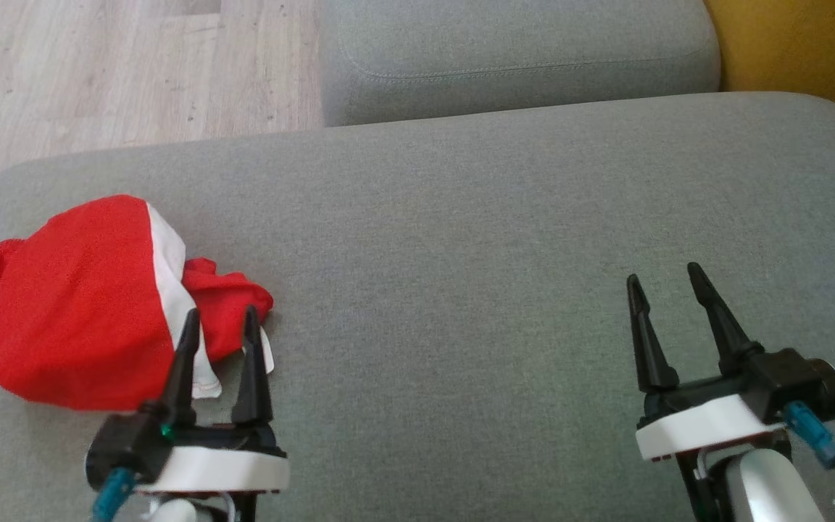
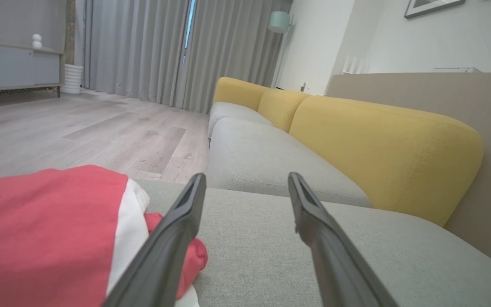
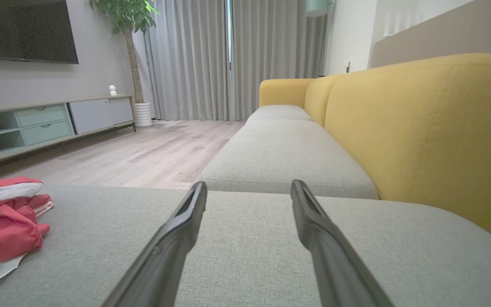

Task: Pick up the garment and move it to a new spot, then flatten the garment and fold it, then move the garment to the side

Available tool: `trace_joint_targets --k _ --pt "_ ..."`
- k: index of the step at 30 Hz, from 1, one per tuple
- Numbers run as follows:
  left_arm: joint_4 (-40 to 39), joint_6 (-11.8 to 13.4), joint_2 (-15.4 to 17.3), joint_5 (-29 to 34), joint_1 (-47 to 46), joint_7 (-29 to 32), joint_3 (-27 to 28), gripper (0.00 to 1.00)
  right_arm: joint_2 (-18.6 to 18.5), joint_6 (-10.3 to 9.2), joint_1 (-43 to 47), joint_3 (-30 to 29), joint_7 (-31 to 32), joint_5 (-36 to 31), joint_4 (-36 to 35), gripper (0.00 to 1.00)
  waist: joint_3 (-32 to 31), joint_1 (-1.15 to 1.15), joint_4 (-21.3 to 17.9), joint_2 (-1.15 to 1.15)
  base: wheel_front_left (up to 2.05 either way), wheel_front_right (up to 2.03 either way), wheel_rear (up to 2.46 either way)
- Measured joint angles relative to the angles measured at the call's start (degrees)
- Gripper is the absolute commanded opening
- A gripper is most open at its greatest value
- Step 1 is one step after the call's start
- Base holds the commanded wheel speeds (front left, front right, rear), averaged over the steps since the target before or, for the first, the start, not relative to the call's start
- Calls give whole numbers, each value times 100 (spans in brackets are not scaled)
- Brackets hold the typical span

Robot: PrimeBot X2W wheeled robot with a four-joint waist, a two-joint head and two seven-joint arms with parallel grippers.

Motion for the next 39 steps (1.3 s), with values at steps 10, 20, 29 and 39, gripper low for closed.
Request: trace_joint_targets --k 10,20,29,39 --pt "19 -1 4 100 129 -142 -87 100 -7 0 2 71 -175 374 -26 100 -53 0 18 0 0 0 0" --pt "309 -162 14 64 219 -300 -148 100 -8 0 52 114 -319 1227 303 100 -62 0 30 0 0 0 0" --pt "711 -204 24 68 219 -300 -289 100 -9 0 51 186 -319 1392 635 100 -79 0 -11 0 0 0 0" --pt "700 -200 25 71 215 -300 -256 100 -9 0 49 266 -319 1443 621 100 -140 0 160 0 0 0 0"
